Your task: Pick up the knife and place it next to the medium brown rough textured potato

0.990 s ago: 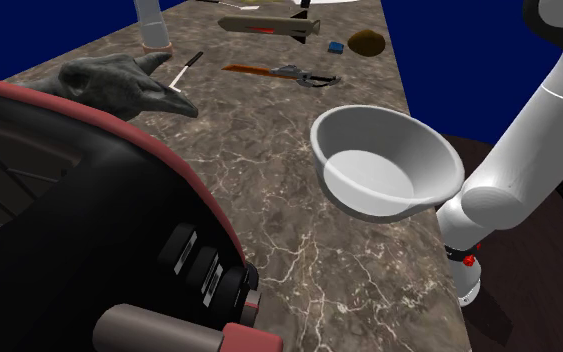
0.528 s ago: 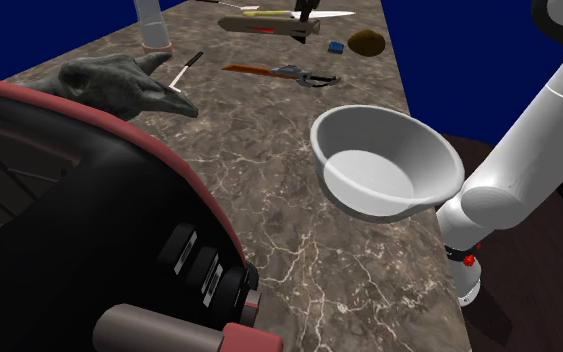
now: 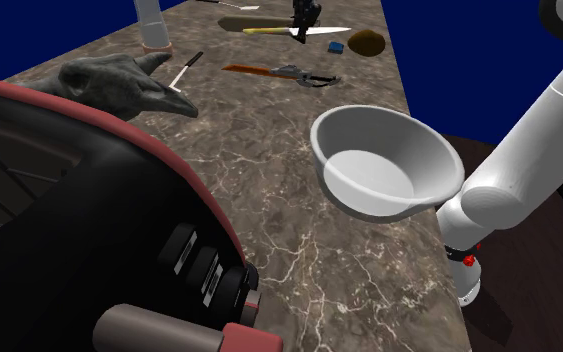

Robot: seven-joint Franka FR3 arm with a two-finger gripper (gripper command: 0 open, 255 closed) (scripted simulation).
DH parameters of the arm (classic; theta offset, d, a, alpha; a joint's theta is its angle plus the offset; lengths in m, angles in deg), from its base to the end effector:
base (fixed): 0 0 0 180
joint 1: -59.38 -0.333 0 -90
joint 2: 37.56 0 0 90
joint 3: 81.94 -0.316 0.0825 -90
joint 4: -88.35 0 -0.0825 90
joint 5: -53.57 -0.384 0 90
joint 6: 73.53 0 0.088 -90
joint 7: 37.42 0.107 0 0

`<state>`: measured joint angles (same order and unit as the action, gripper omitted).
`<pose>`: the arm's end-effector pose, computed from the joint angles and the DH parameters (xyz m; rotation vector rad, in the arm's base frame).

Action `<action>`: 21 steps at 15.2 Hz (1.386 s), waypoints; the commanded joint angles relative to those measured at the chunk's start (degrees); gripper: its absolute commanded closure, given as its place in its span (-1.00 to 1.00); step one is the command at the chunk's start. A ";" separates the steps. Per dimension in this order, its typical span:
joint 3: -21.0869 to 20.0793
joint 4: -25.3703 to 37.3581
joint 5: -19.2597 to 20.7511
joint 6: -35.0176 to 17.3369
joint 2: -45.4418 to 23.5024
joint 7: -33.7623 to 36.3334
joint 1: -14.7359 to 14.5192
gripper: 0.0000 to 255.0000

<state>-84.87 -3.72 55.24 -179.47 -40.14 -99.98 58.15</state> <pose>0.5919 0.0401 0.6084 2.5124 1.6630 0.2405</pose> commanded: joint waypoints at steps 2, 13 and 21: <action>-0.01 -2.87 0.01 -2.49 0.41 0.09 -0.01 1.00; 0.01 -8.87 0.05 -8.21 0.68 0.23 0.02 1.00; 0.01 -8.87 0.05 -8.21 0.68 0.23 0.02 -1.00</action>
<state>-84.86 -12.58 55.29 -187.67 -39.46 -99.75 58.16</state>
